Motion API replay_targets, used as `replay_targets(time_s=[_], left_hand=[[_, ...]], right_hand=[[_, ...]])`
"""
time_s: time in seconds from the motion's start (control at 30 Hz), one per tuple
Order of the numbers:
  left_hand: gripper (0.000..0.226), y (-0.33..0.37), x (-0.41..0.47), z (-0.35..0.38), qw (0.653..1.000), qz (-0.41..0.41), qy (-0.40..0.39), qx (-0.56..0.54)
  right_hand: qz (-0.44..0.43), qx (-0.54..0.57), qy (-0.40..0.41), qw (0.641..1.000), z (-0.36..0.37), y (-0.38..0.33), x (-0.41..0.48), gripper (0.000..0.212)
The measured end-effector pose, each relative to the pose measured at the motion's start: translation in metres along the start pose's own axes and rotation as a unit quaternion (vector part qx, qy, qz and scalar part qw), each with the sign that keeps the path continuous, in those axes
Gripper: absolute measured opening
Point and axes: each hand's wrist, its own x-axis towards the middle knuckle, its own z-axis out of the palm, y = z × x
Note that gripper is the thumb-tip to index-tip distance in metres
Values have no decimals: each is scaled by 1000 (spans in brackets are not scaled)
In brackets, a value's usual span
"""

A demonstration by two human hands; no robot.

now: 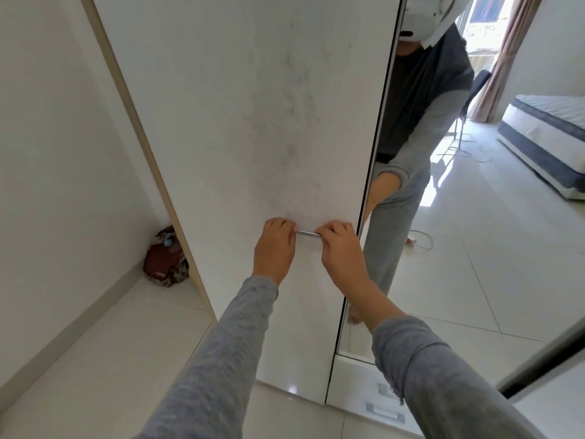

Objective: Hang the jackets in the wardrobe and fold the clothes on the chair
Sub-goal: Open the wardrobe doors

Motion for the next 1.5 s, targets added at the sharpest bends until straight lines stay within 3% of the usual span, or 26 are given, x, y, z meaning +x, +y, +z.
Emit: replay_targets(time_s=[0.3, 0.57, 0.7, 0.83, 0.97, 1.1, 1.23, 1.37, 1.5], left_hand=[[28, -8, -32, -40, 998, 15, -65, -5], [31, -27, -98, -112, 990, 29, -135, 0], [39, -35, -125, -155, 981, 10, -182, 59], [47, -33, -148, -197, 979, -18, -203, 7], [57, -10, -148, -252, 984, 27, -108, -137], [60, 24, -124, -313, 984, 110, 33, -140], [64, 50, -97, -370, 969, 188, 162, -23], [64, 50, -70, -410, 916, 234, 279, 169], [72, 38, -51, -433, 871, 226, 330, 284]], right_hand=[[38, -16, 6, 999, -17, -56, -42, 36], [-22, -20, 1, 1000, -51, -144, -115, 38], [-49, 22, 49, 997, -75, -185, -141, 30], [-43, 123, 98, 987, -103, -227, -141, 37], [-29, 229, 76, 970, -118, -263, -117, 27], [-20, 278, 33, 960, -123, -297, -80, 27], [-49, 328, 12, 943, -123, -331, -36, 33], [-102, 390, 28, 915, -117, -368, 10, 38], [-128, 413, 22, 902, -95, -390, 52, 42]])
